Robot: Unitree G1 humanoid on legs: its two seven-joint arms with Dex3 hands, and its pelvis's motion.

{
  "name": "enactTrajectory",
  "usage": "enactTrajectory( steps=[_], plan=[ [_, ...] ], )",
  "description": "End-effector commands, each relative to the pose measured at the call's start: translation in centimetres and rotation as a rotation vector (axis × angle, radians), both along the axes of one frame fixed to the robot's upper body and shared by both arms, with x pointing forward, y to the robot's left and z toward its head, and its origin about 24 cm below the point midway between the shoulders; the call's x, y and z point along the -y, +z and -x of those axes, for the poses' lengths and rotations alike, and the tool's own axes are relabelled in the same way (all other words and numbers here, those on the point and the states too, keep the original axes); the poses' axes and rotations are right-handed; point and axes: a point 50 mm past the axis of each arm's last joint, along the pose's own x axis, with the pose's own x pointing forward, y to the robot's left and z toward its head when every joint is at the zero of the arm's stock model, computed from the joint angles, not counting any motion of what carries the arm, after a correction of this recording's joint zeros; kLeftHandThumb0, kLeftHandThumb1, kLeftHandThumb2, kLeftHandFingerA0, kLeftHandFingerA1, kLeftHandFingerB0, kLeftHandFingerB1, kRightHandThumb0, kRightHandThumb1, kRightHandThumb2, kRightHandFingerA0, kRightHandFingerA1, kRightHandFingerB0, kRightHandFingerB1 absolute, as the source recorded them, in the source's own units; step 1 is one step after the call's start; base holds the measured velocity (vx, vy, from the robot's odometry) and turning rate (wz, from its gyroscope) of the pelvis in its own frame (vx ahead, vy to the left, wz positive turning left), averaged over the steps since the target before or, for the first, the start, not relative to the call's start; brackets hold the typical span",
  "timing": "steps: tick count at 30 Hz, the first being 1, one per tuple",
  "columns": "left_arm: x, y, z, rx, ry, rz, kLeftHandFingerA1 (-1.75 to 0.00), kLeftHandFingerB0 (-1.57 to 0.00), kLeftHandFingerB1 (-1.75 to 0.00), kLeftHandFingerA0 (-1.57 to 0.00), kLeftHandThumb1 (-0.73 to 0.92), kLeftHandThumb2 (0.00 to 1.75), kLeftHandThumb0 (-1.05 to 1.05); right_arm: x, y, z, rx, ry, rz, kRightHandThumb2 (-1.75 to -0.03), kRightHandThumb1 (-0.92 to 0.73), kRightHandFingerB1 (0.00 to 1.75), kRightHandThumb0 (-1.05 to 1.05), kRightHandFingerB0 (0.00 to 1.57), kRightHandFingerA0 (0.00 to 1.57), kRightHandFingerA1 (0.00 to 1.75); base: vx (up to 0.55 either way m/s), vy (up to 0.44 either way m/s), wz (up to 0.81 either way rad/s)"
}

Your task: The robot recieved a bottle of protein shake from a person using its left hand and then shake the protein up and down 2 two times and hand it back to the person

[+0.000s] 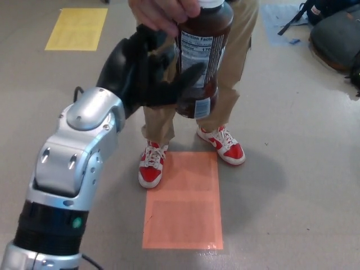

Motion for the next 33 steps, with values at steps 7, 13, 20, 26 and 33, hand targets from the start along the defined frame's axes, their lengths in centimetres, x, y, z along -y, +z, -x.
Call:
enactTrajectory(
  steps=[7,13,20,26,33],
  plan=[
    [5.4,-1.2,1.8,-0.438,-0.253,-0.099,-0.06,0.0,0.0,0.0,0.48,0.82,-0.77,0.9,0.5,-0.5,0.035,0.003,-0.006,-0.63,-0.76,0.44,-0.19,0.72,0.86,0.48,0.0,0.0,0.0],
    [6.3,-0.5,1.8,-0.419,-0.274,-0.115,0.0,0.0,0.0,0.0,0.46,0.8,-0.78,1.1,0.6,-0.9,0.03,0.002,-0.007,-0.63,-0.76,0.43,-0.18,0.71,0.84,0.47,0.0,0.0,0.0],
    [6.7,0.0,1.4,-0.415,-0.237,-0.124,-0.22,0.0,-0.03,0.0,0.51,0.58,-0.79,1.1,0.6,-0.8,0.021,-0.007,-0.018,-0.63,-0.77,0.43,-0.2,0.71,0.83,0.46,0.0,0.0,0.0],
    [7.3,0.0,1.4,-0.359,-0.041,-0.025,-0.48,-0.13,-0.36,-0.33,0.41,0.73,-0.67,1.0,0.7,-1.0,0.033,-0.01,-0.035,-0.63,-0.75,0.44,-0.19,0.72,0.83,0.48,0.0,0.0,0.0],
    [7.5,-0.6,2.2,-0.15,0.036,0.159,-0.92,-0.76,-0.43,-1.27,0.83,0.65,-0.2,0.9,0.8,-1.2,0.041,-0.008,-0.043,-0.63,-0.75,0.44,-0.18,0.72,0.84,0.48,0.0,0.0,0.0]
  ],
)
